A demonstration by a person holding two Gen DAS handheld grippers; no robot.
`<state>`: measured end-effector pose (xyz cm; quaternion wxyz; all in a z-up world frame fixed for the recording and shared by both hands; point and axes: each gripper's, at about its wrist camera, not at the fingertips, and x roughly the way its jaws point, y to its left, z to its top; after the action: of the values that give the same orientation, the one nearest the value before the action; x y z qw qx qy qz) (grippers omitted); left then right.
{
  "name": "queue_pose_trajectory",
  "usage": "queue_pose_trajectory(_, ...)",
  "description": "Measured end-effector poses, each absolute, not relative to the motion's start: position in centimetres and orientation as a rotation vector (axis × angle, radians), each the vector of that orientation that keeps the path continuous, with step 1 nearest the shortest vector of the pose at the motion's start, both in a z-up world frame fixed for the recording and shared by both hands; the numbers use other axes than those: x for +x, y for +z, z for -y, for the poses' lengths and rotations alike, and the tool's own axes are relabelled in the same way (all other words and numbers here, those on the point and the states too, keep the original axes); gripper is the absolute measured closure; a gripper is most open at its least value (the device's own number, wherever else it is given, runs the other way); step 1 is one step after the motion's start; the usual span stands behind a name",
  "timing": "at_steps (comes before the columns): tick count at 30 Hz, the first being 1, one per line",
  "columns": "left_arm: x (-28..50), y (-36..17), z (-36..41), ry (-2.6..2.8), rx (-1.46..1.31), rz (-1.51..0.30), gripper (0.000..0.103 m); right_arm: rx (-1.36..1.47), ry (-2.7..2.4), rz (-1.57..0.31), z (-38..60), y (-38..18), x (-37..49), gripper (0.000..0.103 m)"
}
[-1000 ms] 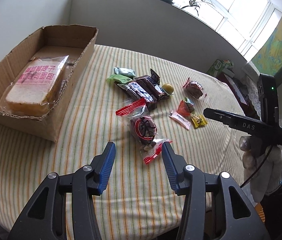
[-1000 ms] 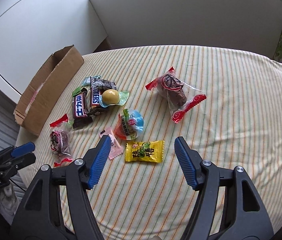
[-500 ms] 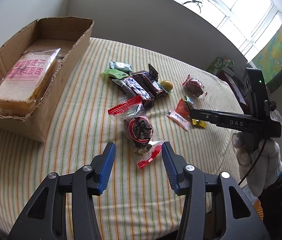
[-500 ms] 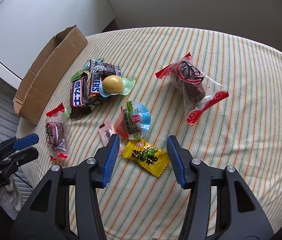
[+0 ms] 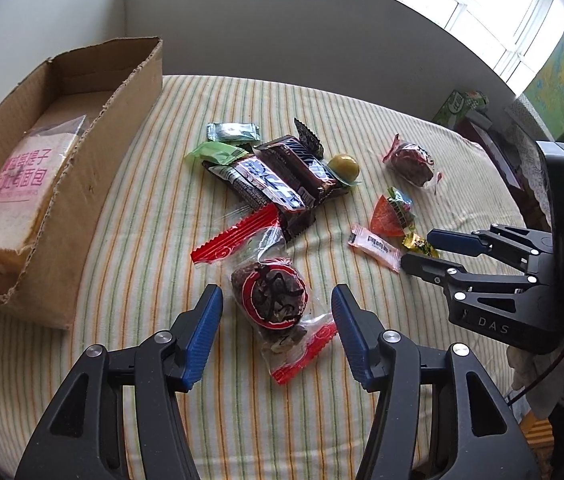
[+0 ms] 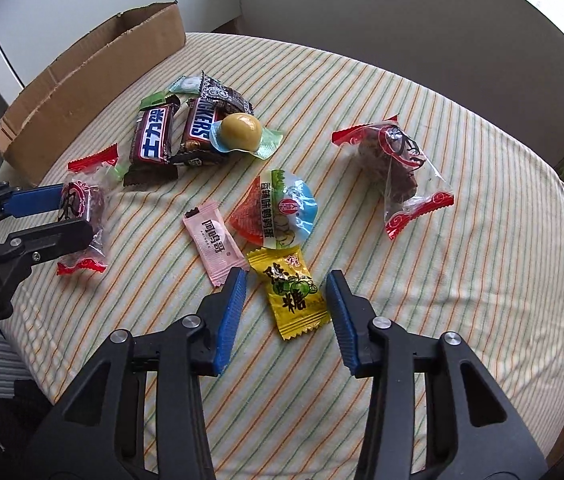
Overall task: Organize snacks
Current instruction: 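Grasp the red-trimmed snack bag with the left tool while the right tool grasps the yellow candy packet, then carry both snacks into the box and open both tools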
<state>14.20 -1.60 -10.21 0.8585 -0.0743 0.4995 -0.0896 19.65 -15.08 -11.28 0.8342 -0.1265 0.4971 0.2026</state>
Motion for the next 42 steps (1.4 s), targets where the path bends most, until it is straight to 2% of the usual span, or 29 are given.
queue_pose_trajectory(3,14.5,-10.4,1.5,-0.177,-0.139,-1.049,0.048,-0.283,0.435,-1.053,15.0,-11.1,19.4,0.071)
queue_pose_trajectory(4,14.5,-10.4,1.5,-0.178,-0.135,-1.045,0.05,-0.286,0.437,-1.054,15.0,-11.1,19.3,0.073)
queue_pose_trajectory(5,14.3,-10.3,1.7,-0.182,-0.127,-1.042,0.057,-0.288,0.44,-1.056,15.0,-11.0,19.3,0.075)
queue_pose_trajectory(13,14.0,-10.3,1.8,-0.183,-0.094,-1.02,0.072,-0.253,0.436,-1.053,15.2,-10.9,19.3,0.077)
queue_pose_trajectory(26,13.2,-9.7,1.0,-0.189,-0.116,-1.0,0.072,-0.227,0.437,-1.008,15.9,-9.0,17.9,0.078)
queue_pose_trajectory(42,11.9,-3.7,-5.0,-0.12,-0.135,-0.868,0.072,-0.203,0.562,-0.826,9.4,-0.2,18.6,0.078)
